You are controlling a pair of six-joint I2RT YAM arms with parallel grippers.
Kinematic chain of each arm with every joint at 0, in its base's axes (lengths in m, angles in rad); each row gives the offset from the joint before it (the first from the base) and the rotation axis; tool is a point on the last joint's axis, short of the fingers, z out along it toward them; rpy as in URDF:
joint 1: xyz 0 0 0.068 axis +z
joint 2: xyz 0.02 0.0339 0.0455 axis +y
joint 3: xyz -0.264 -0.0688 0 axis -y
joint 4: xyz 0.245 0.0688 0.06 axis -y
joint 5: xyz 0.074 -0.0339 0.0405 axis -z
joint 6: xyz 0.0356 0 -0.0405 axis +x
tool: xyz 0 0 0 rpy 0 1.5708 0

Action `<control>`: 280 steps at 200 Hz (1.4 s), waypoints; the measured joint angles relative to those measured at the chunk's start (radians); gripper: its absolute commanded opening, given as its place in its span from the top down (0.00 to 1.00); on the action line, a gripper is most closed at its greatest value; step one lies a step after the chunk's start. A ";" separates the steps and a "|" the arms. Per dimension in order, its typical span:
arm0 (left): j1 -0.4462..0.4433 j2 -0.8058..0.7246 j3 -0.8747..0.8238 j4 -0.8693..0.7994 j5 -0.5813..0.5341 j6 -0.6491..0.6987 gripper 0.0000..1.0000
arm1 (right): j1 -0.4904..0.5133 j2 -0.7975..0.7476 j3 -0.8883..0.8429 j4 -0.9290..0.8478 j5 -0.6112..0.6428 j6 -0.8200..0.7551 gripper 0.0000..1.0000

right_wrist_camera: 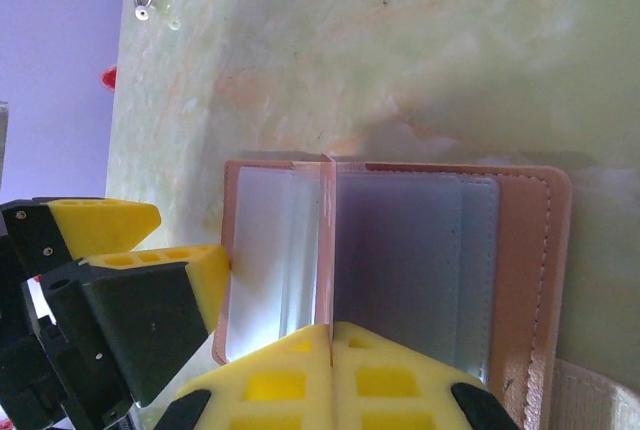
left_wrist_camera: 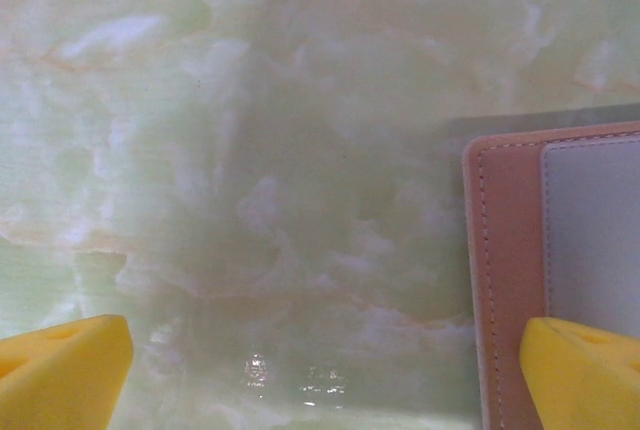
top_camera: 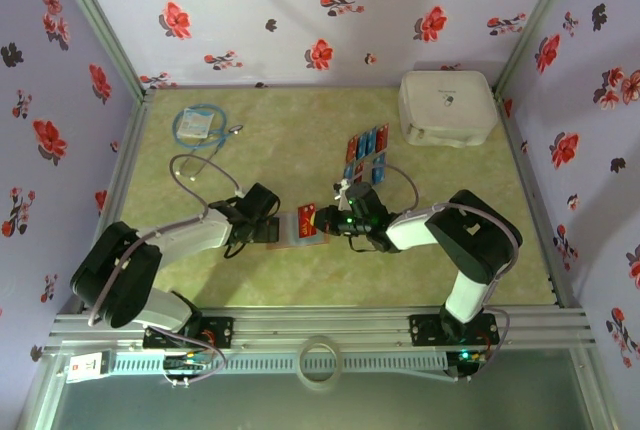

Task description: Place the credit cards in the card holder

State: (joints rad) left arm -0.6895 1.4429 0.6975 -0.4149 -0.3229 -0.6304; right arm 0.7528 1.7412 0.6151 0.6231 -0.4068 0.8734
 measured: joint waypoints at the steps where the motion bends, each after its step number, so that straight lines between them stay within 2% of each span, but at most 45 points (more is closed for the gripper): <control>1: 0.000 0.000 0.000 0.000 0.000 -0.001 0.00 | 0.000 0.000 0.000 0.001 0.000 0.000 1.00; 109: -0.001 0.009 -0.005 -0.006 0.000 -0.031 0.00 | 0.000 0.000 0.000 0.052 -0.001 0.014 1.00; 216: -0.001 -0.003 0.027 -0.045 -0.002 -0.029 0.00 | 0.003 0.094 0.006 0.169 -0.002 0.074 1.00; 280: -0.031 -0.029 0.051 -0.049 0.011 -0.030 0.00 | 0.007 0.100 0.006 0.190 -0.010 0.081 1.00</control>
State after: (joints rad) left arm -0.7204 1.4143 0.7483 -0.4637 -0.3119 -0.6601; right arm 0.7597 1.8416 0.6216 0.8131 -0.4164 0.9546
